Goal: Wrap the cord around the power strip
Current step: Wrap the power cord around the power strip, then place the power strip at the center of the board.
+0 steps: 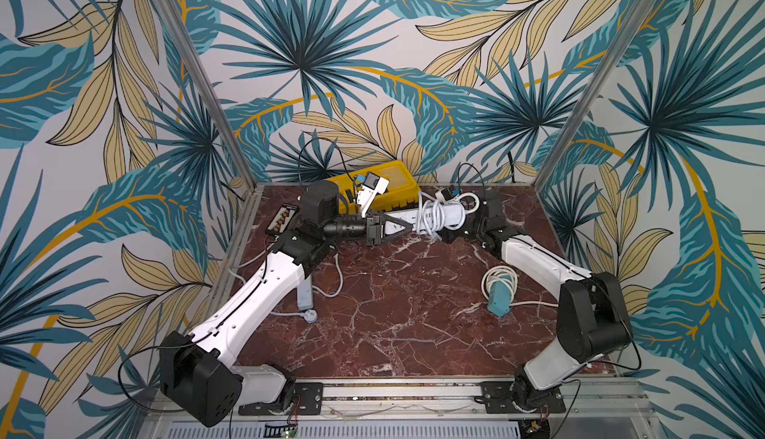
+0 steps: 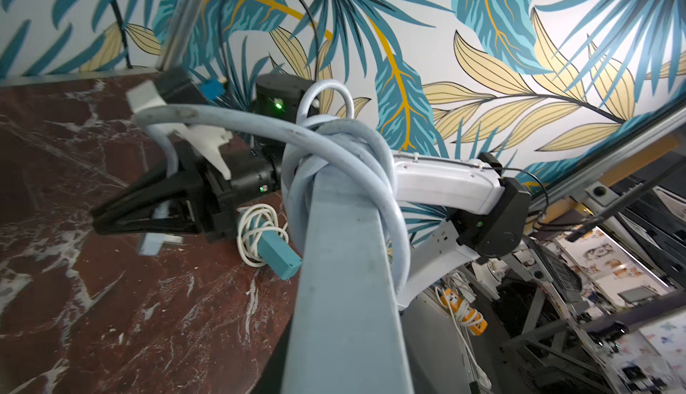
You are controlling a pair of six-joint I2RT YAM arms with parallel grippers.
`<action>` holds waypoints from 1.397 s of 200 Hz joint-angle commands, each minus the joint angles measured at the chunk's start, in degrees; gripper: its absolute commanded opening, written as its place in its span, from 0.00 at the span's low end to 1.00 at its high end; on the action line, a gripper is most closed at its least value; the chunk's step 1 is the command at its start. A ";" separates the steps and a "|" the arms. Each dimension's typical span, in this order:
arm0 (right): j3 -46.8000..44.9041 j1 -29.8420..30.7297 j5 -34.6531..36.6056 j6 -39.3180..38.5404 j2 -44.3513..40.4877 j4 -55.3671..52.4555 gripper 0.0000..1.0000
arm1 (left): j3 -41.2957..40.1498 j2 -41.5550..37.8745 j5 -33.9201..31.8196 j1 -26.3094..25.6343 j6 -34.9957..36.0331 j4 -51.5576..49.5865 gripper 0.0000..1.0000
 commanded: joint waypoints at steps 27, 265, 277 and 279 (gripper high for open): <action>-9.20 8.29 6.74 16.19 -9.06 4.96 0.00 | -0.60 -0.20 -22.34 1.71 -0.40 10.45 0.00; -22.71 7.80 35.67 58.83 -18.22 -22.42 0.19 | -10.48 38.34 -81.42 -37.68 40.40 10.10 0.00; -22.89 6.41 34.55 58.38 -19.02 -22.96 0.28 | -10.33 39.48 -82.52 -38.62 41.14 10.10 0.00; -22.89 6.07 34.34 58.36 -19.28 -23.12 0.30 | -10.31 39.62 -82.62 -38.77 41.26 10.14 0.00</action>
